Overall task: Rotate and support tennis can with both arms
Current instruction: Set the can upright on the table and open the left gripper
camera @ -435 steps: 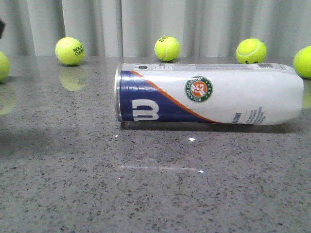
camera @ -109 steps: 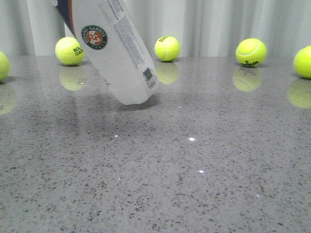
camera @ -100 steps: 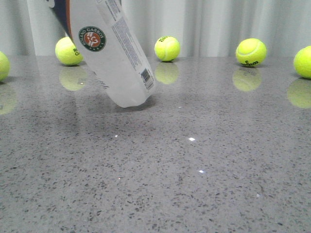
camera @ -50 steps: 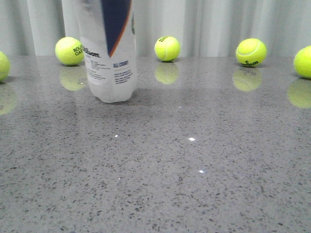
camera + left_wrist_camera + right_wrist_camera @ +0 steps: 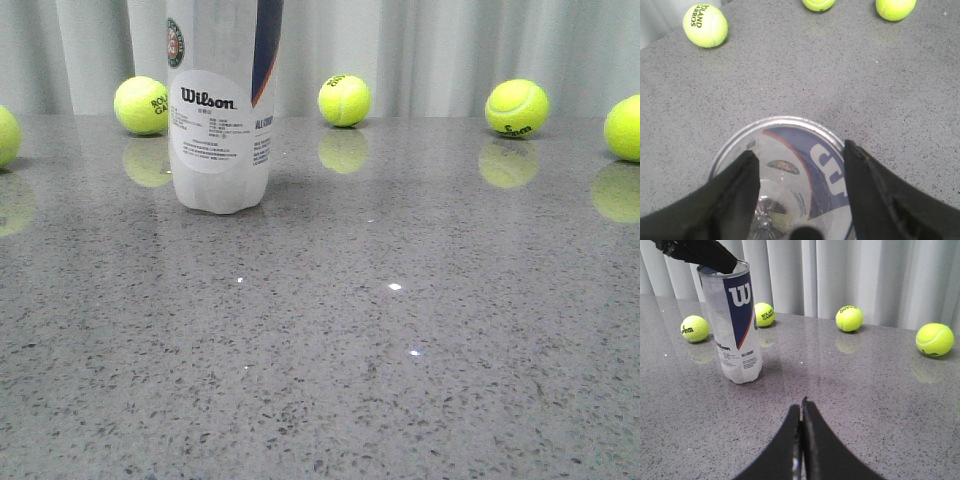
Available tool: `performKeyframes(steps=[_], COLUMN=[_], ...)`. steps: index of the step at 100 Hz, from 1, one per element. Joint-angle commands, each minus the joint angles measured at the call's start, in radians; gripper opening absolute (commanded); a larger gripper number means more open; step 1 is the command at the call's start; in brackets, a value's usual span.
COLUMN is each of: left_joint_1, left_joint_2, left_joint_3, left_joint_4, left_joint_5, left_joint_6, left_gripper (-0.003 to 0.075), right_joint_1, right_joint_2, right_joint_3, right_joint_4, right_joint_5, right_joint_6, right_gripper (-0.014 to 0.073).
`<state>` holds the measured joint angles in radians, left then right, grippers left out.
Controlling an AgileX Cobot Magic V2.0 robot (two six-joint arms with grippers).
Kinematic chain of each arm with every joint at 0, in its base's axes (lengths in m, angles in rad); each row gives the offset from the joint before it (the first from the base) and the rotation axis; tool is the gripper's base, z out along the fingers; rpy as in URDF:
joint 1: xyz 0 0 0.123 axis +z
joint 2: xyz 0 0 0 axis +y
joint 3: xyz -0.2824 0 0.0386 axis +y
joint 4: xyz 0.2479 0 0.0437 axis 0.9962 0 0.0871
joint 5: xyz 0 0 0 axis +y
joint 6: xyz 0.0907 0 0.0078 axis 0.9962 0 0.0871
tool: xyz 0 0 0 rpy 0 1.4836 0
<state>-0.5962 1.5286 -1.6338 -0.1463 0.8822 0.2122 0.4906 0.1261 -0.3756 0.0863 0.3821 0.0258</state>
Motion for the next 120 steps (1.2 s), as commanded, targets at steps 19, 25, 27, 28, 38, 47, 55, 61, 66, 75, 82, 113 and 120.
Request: performKeyframes(steps=[19,25,27,28,38,47,55,61,66,75,82,113,120], left_joint_1=[0.002,0.002,0.002,0.002,0.002,0.002,0.002,0.002,0.002,0.002,0.002,0.002,0.002], left_joint_2=[-0.04,-0.052,-0.056,-0.059,-0.084,-0.108,-0.13,-0.154,-0.18,-0.247,-0.307,-0.585,-0.654], left_joint_3=[-0.03,-0.03,-0.03,-0.03,-0.03,-0.028,-0.008,0.026,0.07,0.188,0.294,0.715,0.801], left_joint_4=[-0.005,0.005,0.012,0.017,0.053,0.067,0.077,0.077,0.077,0.076,0.052,-0.015,-0.026], left_joint_5=[-0.085,-0.103,-0.11,-0.113,-0.134,-0.151,-0.181,-0.221,-0.265,-0.387,-0.496,-0.773,-0.801], left_joint_6=[-0.008,-0.008,-0.008,-0.008,-0.008,-0.008,-0.008,-0.008,-0.008,-0.008,-0.008,-0.008,-0.008], left_gripper=[0.037,0.0369,0.0368,0.0367,0.034,0.0306,0.0281,0.0212,0.0109,-0.0017,-0.0019,-0.0019,-0.0019], right_joint_1=[-0.005,-0.005,-0.005,-0.005,-0.005,-0.005,-0.005,-0.005,-0.005,-0.005,-0.005,-0.005,-0.005], right_joint_2=[0.01,0.01,0.01,0.01,0.01,0.01,0.01,0.01,0.01,0.01,0.01,0.01,0.01], right_joint_3=[-0.026,-0.026,-0.026,-0.026,-0.026,-0.026,-0.026,-0.026,-0.026,-0.026,-0.026,-0.026,-0.026], right_joint_4=[0.001,0.001,0.001,0.001,0.001,0.001,0.001,0.001,0.001,0.001,0.001,0.001,0.001], right_joint_5=[-0.076,-0.076,-0.076,-0.076,-0.076,-0.076,-0.076,-0.076,-0.076,-0.076,-0.076,-0.076,-0.076], right_joint_6=[-0.001,-0.001,-0.001,-0.001,-0.001,-0.001,-0.001,-0.001,-0.001,-0.001,-0.001,-0.001,-0.001], right_gripper=[-0.006,-0.006,-0.006,-0.006,-0.006,-0.006,-0.006,-0.006,-0.006,-0.006,-0.006,-0.006,-0.006])
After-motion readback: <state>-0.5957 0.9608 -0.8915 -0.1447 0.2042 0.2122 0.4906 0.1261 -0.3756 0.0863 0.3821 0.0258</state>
